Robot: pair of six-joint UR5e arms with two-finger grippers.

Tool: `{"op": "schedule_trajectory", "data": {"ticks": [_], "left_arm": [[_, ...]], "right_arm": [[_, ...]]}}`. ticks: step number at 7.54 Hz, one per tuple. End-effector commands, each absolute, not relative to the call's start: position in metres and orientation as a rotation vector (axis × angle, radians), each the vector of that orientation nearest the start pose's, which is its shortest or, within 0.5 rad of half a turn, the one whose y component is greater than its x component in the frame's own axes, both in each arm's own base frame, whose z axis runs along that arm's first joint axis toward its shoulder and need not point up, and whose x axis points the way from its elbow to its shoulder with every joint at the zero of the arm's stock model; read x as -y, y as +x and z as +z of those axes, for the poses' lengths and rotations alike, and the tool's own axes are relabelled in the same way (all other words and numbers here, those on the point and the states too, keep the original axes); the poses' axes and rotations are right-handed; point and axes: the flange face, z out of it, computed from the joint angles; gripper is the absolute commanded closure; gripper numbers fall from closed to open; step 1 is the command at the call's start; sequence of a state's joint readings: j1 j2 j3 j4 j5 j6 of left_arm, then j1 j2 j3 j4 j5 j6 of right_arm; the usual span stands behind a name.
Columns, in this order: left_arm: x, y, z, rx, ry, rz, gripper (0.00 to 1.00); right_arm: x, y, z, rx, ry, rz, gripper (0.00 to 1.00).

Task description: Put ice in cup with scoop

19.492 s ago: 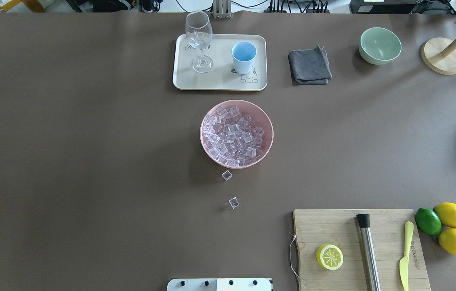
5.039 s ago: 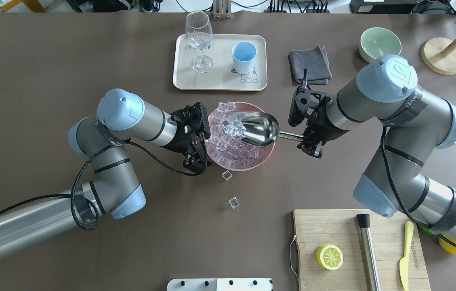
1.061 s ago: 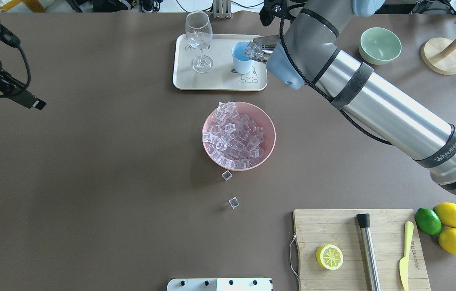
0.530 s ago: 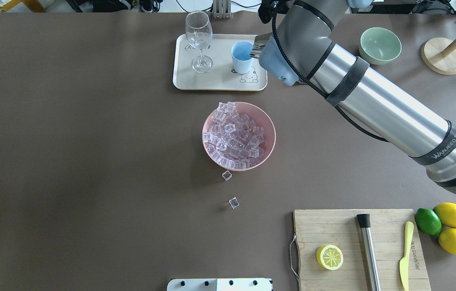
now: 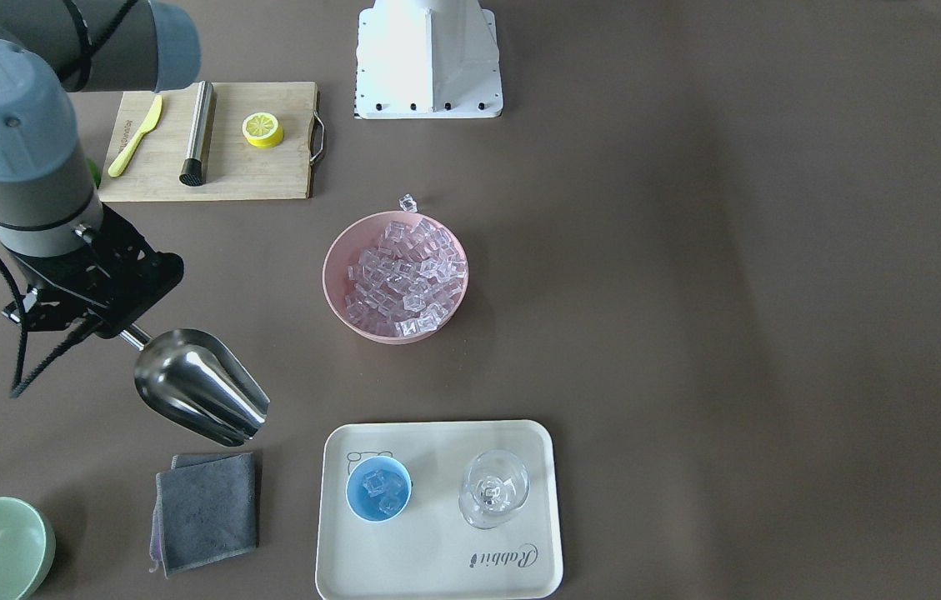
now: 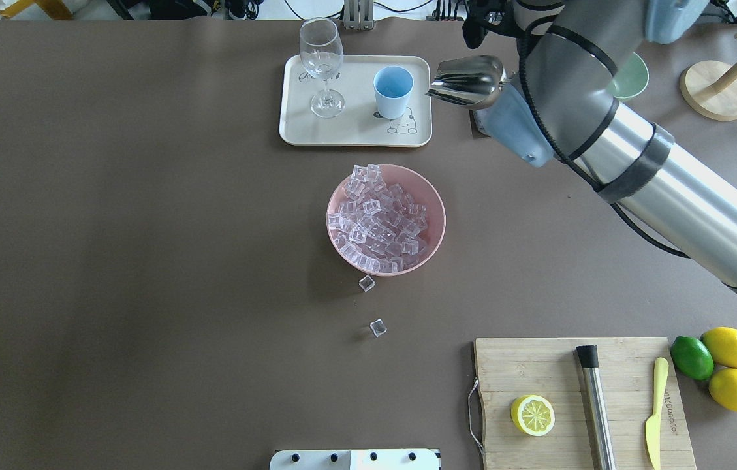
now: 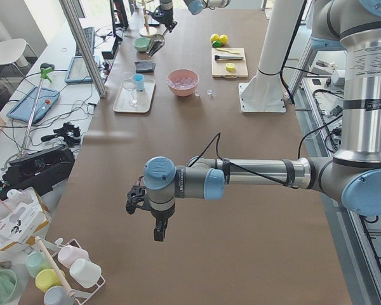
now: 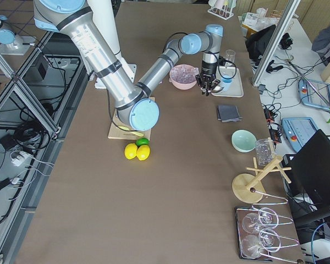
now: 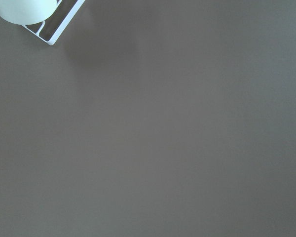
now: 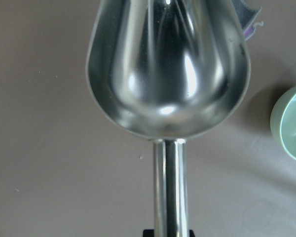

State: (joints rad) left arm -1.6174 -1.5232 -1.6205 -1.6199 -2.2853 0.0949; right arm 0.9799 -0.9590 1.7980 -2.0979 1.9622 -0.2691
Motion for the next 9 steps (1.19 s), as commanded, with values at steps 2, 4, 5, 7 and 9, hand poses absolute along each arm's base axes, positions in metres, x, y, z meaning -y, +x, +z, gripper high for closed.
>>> {"op": "schedule_trajectory", "data": {"ticks": [2,4,5,7,9], "left_arm": [[0.474,-0.089,0.653,-0.699,0.105,0.071,0.01],[0.476,-0.086,0.653,-0.699,0.102,0.071,0.01],[0.476,-0.086,0.652,-0.699,0.103,0.072,0.01],[0.479,-0.086,0.649,-0.699,0.108,0.075,0.01],[0.480,-0.086,0.648,-0.698,0.111,0.076,0.01]], "right_arm": [[0.483,-0.154,0.397,0.629,0.152,-0.558,1.00],[0.435,-0.102,0.499,0.690,0.128,-0.324,1.00],[0.417,-0.080,0.548,0.724,0.132,-0.203,1.00],[0.381,-0.053,0.641,0.733,0.136,-0.086,1.00],[0.362,-0.045,0.714,0.804,0.190,0.104,1.00]]}}
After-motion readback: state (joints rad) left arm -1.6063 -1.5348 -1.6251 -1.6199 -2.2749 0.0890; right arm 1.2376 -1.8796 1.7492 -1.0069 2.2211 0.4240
